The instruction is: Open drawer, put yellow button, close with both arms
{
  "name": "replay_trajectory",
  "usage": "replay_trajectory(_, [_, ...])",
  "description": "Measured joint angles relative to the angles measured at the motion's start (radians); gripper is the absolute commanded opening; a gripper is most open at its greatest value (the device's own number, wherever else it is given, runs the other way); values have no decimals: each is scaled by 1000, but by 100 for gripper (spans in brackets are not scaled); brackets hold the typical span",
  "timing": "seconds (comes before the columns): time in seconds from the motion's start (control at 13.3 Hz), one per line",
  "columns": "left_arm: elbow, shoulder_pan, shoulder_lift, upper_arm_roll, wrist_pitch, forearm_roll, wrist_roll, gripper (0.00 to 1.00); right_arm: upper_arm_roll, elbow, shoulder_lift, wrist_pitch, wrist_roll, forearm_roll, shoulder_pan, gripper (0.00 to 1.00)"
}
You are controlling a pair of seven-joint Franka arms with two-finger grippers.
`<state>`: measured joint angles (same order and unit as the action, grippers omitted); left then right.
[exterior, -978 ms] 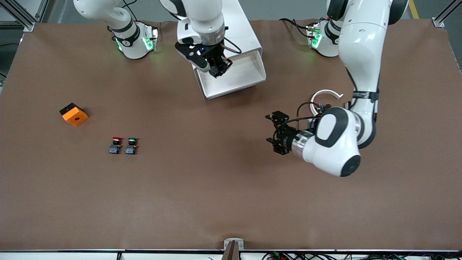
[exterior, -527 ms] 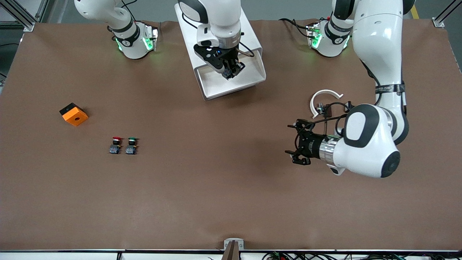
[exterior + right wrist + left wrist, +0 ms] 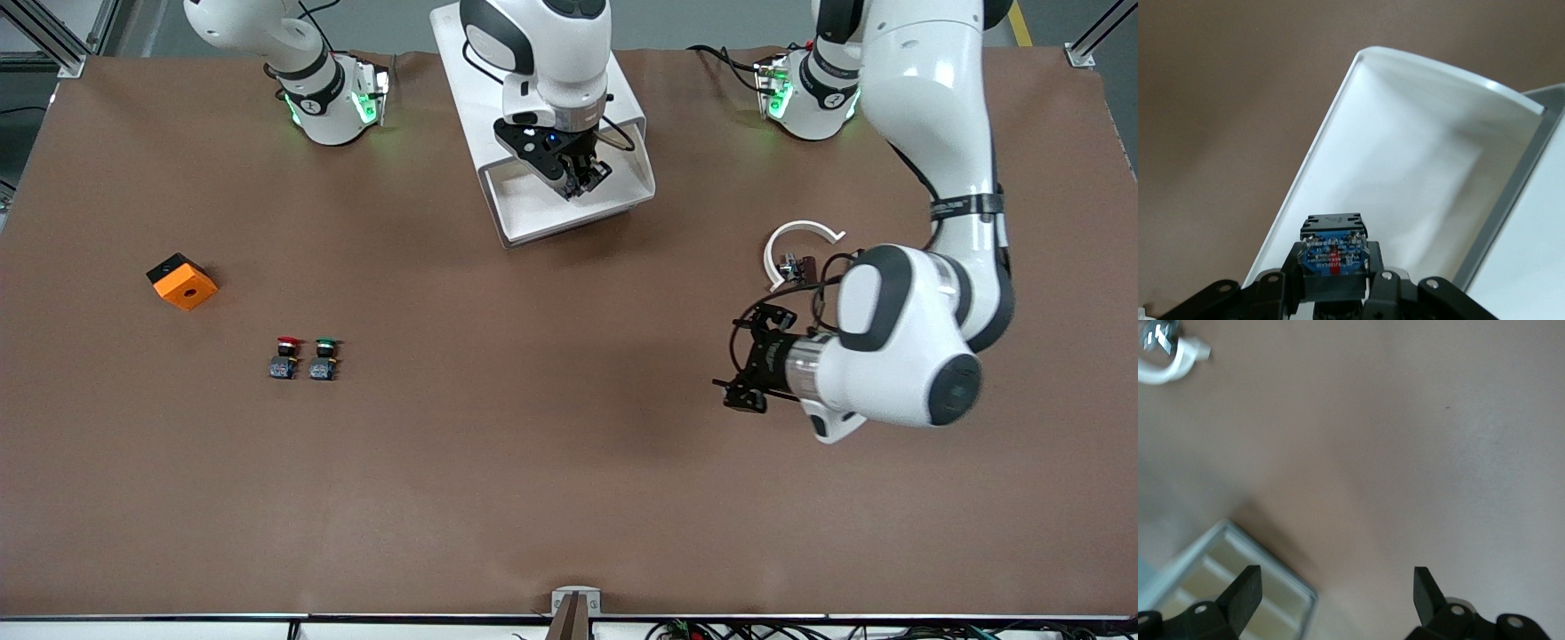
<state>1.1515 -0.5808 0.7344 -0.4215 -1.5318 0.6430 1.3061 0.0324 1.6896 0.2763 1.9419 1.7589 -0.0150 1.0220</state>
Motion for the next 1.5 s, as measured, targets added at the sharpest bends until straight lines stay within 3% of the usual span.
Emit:
replay_trajectory(0.08, [0,-34,-4,0,-26,-56,-27,100,0,0,3,-1,0,0,5,99])
replay_trajectory(0.3, [0,-96,-17,-1,-71,-171,-148,100,0,0,9,-1,0,0,15,100])
replay_trajectory(0.83, [5,-133,-67,-3,-140,-258,-387,100,24,-59,9,-42,-96,0,-4,100])
replay_trajectory(1.2, [49,-220,-77,5,-182,-259,-466,100,35,-189,-8,-198,-430,0,-179,100])
replay_trajectory(1.5, [239,-328,-160,35,-341,-259,-467,100,42,-201,-30,-256,-759,0,-358,100])
